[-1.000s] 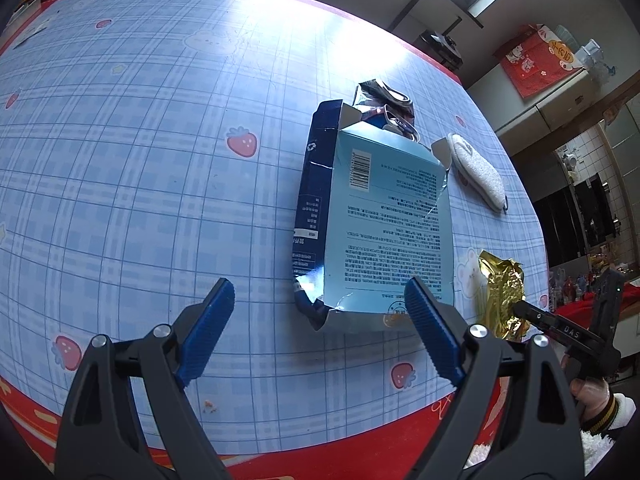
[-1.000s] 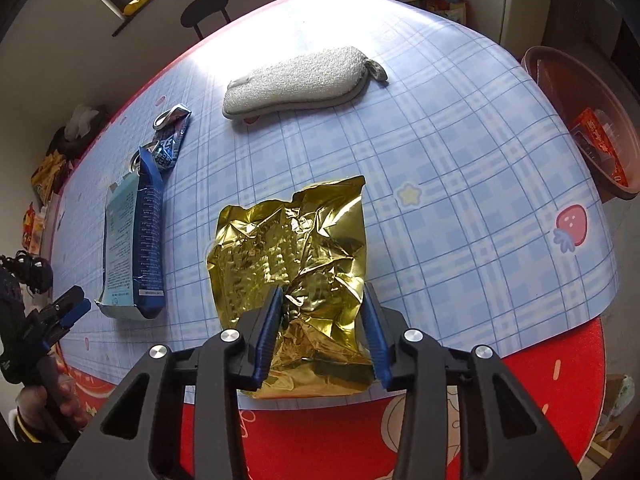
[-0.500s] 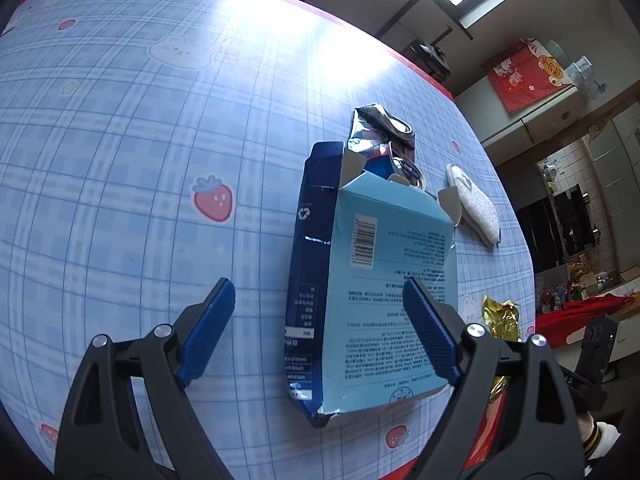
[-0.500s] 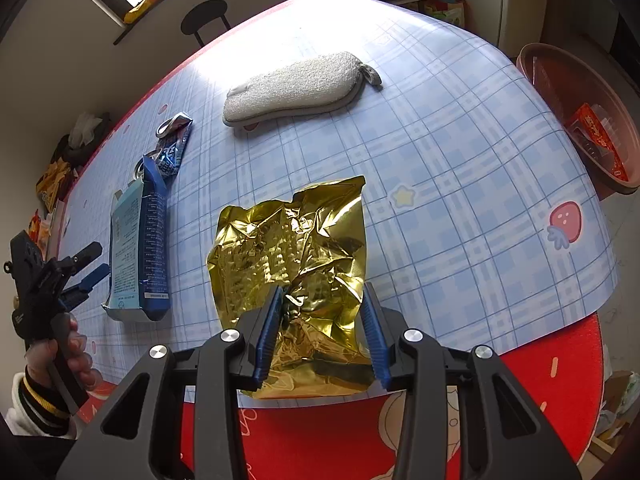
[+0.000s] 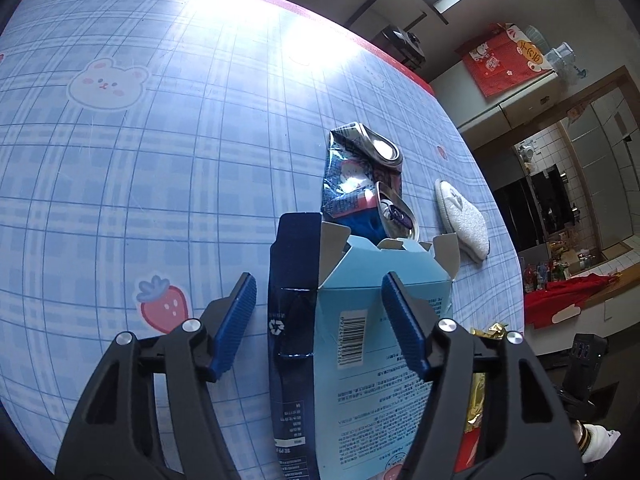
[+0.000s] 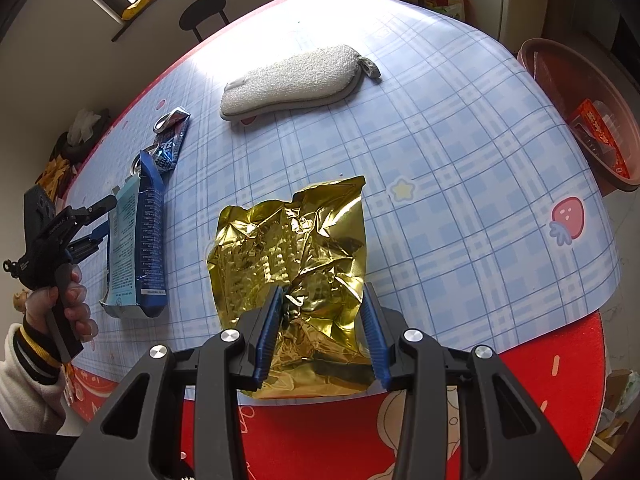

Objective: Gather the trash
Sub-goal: 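Grasp the blue box by its edge with the left tool, then carry the gold foil wrapper to the bin and open the right tool while the left holds the blue box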

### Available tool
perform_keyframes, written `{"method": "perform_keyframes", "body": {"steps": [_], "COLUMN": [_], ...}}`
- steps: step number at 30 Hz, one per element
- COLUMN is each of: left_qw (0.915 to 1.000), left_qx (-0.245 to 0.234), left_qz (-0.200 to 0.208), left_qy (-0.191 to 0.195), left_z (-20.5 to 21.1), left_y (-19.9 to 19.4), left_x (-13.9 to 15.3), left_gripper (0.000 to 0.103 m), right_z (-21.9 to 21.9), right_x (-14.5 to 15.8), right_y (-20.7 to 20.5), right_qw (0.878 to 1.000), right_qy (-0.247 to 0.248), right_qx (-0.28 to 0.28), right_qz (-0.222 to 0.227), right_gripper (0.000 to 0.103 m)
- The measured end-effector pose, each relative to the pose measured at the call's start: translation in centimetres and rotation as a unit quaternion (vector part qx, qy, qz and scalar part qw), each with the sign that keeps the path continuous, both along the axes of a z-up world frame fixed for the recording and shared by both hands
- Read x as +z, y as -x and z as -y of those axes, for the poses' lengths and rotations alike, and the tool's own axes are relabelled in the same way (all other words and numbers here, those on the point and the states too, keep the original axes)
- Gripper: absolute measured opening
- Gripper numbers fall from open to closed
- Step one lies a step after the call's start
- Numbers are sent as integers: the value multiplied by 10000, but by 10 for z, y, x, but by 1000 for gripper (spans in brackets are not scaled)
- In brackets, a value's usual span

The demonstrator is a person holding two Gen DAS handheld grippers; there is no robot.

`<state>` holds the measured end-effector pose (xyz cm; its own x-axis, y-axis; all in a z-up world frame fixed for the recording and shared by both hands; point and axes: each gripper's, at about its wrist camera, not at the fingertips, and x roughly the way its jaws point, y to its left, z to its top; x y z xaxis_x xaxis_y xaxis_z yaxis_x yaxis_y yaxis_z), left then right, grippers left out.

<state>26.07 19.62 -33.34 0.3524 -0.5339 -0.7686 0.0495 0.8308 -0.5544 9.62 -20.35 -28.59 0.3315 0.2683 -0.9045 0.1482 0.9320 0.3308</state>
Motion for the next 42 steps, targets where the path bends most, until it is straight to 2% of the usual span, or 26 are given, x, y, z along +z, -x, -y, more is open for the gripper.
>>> {"method": "perform_keyframes", "body": {"steps": [5, 8, 10, 12, 13, 15, 18, 20, 27, 34, 42], "left_qw": [9987, 9999, 9998, 9997, 9993, 9995, 9988, 9979, 9922, 9821, 9695], "left_qx": [-31, -151, -161, -30, 25, 55, 84, 80, -15, 140, 282], "left_qz": [-136, 23, 42, -114, -184, -69, 225, 460, 1210, 1848, 2418], "left_qy": [486, 73, 57, 214, 318, 315, 429, 457, 290, 337, 264], "left_z": [2, 14, 17, 10, 7, 4, 3, 6, 19, 17, 39], "left_y": [-8, -6, -5, -6, -3, 3, 16, 25, 65, 89, 107], "left_x": [-5, -2, -3, -7, -9, -4, 17, 38, 104, 164, 219], "left_gripper": [66, 61, 57, 41, 41, 33, 25, 23, 21, 21, 21], "right_z": [2, 1, 1, 1, 1, 2, 6, 9, 16, 29, 73], "right_x": [0, 0, 0, 1, 2, 5, 10, 13, 29, 63, 104], "right_y": [0, 0, 0, 0, 1, 2, 6, 10, 19, 24, 26], "right_qw": [10000, 10000, 10000, 10000, 10000, 9999, 9998, 9997, 9986, 9940, 9849], "right_qy": [-2, -11, -22, -29, -29, -27, -22, -35, -101, -53, -29], "right_qx": [-15, 10, 18, 24, 26, 30, -6, -55, -140, -123, -270], "right_qz": [-3, 7, 15, 34, 53, 102, 173, 218, 499, 1081, 1709], "right_gripper": [40, 40, 40, 40, 40, 40, 40, 40, 40, 40, 40]}}
